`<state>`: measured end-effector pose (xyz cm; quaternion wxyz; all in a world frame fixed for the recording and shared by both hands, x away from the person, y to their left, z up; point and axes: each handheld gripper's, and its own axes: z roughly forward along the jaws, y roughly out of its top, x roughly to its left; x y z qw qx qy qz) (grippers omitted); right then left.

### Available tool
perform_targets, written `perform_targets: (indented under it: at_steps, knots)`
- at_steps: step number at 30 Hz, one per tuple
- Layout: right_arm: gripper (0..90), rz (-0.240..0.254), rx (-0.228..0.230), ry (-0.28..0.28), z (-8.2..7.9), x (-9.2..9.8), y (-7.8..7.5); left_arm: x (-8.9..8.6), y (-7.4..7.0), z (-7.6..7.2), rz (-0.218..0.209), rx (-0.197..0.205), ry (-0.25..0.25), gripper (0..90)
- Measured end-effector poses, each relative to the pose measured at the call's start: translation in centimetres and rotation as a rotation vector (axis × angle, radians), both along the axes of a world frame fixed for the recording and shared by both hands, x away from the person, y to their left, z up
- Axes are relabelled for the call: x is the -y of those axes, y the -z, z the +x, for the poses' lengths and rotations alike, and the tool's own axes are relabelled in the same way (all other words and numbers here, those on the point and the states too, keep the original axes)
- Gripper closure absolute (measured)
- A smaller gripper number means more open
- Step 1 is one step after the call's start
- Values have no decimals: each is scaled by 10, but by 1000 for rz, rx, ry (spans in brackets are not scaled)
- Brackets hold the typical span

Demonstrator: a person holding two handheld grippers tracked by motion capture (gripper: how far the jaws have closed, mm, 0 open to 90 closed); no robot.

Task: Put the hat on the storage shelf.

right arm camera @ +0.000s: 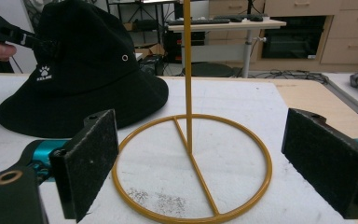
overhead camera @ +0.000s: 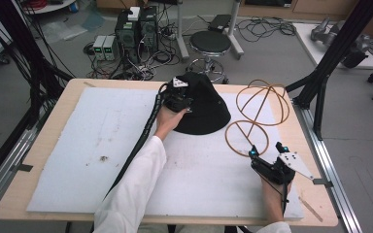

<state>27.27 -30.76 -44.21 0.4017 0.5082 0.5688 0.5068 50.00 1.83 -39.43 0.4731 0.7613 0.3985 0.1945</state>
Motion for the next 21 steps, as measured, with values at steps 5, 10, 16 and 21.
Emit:
perform_targets:
  at_steps: [5, 10, 16, 21]
  knots:
    - [102, -5, -2, 0, 0, 0, 0, 0, 0, -1, -10, 8, 2, 856]
    - [102, -2, -3, 1, -1, 0, 0, -3, -2, -4, -3, 17, 13, 855]
    - [102, -8, 1, 1, -2, 0, 0, -8, -6, -7, 3, 39, 9, 856]
    - [101, -14, 3, 4, -2, 0, 0, -13, -13, -10, -24, 69, 1, 856]
